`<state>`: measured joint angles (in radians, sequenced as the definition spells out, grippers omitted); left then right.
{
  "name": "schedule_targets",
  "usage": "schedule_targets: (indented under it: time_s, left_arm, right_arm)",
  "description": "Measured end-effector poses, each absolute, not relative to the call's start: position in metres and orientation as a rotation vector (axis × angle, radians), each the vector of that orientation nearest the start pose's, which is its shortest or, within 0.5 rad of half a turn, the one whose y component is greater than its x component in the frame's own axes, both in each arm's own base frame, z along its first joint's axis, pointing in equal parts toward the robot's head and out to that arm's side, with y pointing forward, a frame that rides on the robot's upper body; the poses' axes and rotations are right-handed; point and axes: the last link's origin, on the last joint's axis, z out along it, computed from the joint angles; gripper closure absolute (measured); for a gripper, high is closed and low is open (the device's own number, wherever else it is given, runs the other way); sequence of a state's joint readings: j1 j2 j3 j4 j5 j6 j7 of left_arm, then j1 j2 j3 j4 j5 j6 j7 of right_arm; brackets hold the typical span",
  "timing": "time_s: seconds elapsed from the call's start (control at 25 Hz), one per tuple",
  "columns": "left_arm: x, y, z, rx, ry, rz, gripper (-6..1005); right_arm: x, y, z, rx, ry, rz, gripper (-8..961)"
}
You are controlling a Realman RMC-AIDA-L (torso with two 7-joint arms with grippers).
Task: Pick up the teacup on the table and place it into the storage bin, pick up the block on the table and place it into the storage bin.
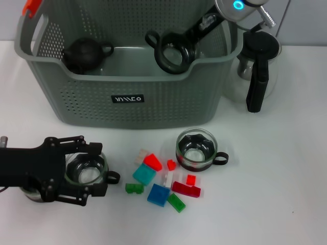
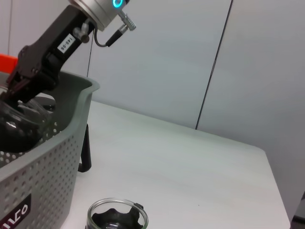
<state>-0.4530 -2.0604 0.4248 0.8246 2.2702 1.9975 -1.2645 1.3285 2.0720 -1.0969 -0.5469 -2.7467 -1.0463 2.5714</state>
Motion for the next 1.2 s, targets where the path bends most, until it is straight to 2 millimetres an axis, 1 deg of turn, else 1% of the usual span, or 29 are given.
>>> schedule_targets:
  time_s: [0.32,0.6,0.92,1.2]
  left_arm:
    - [-0.287,0.265,0.046,-2.913,-0.47,-0.712,64]
    - [-0.287,0.264,0.046,-2.913,-0.473,-0.714,64]
    - [-0.287,0.264,0.045,-2.912,-0.475,-0.714,64]
    - [-0.287,0.264,0.045,-2.912,-0.475,-0.714,64]
  right_arm:
    - [0.066,0.482,-0.04,-2.463,0.752,-0.31,910]
    - [0.07,0.483,-0.036,-2.454,0.768,-0.315,910]
    - [0.069,0.481,-0.038,-2.466,0.75,-0.338,909]
    - [0.057,0.482,-0.037,-2.47,0.71,-0.338,909]
